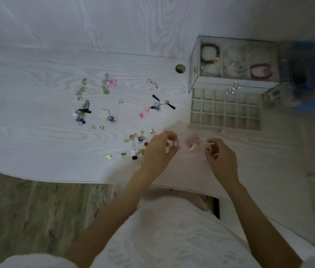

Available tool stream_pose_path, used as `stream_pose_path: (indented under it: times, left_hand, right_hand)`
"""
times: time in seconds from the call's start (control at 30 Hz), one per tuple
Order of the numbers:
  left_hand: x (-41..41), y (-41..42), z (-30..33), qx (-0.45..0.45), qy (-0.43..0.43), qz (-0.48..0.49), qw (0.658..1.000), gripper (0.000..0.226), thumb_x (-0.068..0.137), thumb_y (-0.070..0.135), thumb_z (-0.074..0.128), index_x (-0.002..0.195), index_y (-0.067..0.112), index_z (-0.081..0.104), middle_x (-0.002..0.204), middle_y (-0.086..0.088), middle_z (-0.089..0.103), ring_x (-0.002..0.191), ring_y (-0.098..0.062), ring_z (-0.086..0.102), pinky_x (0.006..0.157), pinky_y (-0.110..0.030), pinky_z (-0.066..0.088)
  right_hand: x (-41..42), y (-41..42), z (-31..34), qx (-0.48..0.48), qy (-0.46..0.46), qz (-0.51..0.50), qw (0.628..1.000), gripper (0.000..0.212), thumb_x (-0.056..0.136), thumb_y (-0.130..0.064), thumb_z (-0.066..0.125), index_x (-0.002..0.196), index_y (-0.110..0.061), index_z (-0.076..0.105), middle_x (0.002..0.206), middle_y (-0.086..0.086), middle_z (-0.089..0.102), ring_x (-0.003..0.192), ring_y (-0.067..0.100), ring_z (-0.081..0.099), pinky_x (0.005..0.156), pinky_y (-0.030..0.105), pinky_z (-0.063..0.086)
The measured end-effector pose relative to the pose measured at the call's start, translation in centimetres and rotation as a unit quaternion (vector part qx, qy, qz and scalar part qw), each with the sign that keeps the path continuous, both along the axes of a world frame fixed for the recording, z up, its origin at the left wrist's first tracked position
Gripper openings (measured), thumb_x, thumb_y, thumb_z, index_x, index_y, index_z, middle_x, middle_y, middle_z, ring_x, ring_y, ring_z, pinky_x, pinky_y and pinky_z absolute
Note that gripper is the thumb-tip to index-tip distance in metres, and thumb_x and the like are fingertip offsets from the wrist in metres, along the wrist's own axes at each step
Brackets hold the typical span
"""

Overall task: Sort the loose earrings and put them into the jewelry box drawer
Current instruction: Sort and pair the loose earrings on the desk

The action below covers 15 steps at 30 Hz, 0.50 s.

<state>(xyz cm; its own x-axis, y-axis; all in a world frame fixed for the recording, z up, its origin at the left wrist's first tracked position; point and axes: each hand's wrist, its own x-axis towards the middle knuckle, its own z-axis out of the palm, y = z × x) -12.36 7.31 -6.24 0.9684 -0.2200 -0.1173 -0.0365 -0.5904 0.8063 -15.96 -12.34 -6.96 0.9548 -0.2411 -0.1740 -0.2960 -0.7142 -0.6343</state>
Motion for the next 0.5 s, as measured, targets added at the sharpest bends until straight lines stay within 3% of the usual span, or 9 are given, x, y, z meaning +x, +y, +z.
stream_pose_path:
  times: [0.1,0.17,0.3,0.4,0.5]
  left_hand:
    - [-0.4,-6.9,-0.3,0.006,0.017,-0.107,0.994,0.014,0.084,0.022,0.063,0.096,0.018,0.057,0.091,0.002,0.062,0.081,-0.017,0.054,0.073,-0.034,0.045]
    - [-0.1,-10.6,-0.6,0.048,0.024,-0.134,0.990,0.015,0.084,0.023,0.062,0.097,0.018,0.057,0.093,-0.001,0.062,0.086,-0.023,0.056,0.076,-0.037,0.046]
    - [0.6,-14.4,-1.3,0.163,0.016,-0.121,0.979,0.022,0.085,0.024,0.058,0.107,0.020,0.057,0.106,-0.002,0.060,0.098,-0.026,0.055,0.068,-0.031,0.031]
    - [0.4,-15.3,-1.2,0.183,0.018,-0.091,0.979,0.036,0.086,0.024,0.059,0.121,0.022,0.054,0.117,-0.005,0.053,0.105,-0.026,0.052,0.068,-0.028,0.021]
    - [0.1,-15.4,-1.0,0.207,0.027,-0.095,0.973,0.043,0.084,0.025,0.063,0.125,0.021,0.051,0.122,-0.005,0.048,0.106,-0.026,0.049,0.070,-0.028,0.020]
  right_hand:
    - [-1.0,-5.3,-0.5,-0.006,0.015,-0.118,0.993,0.022,0.084,-0.006,0.061,0.105,-0.010,0.060,0.090,0.010,0.068,0.078,0.025,0.062,0.071,0.029,0.046]
    - [-0.7,-7.0,-0.9,0.000,0.022,-0.139,0.990,0.023,0.083,-0.005,0.061,0.106,-0.008,0.061,0.092,0.012,0.068,0.081,0.026,0.063,0.073,0.028,0.045]
    - [0.1,-8.1,-1.2,0.010,0.023,-0.106,0.994,0.029,0.085,-0.010,0.061,0.113,-0.010,0.061,0.103,0.013,0.063,0.087,0.024,0.061,0.079,0.031,0.048]
    - [-0.4,-9.0,-1.1,0.008,0.015,-0.098,0.995,0.035,0.084,-0.007,0.059,0.119,-0.008,0.058,0.117,0.016,0.053,0.096,0.027,0.057,0.086,0.038,0.049]
    - [-1.0,-9.7,-1.3,-0.010,0.020,-0.089,0.996,0.041,0.082,0.000,0.056,0.122,-0.008,0.055,0.122,0.017,0.049,0.101,0.032,0.054,0.089,0.037,0.046]
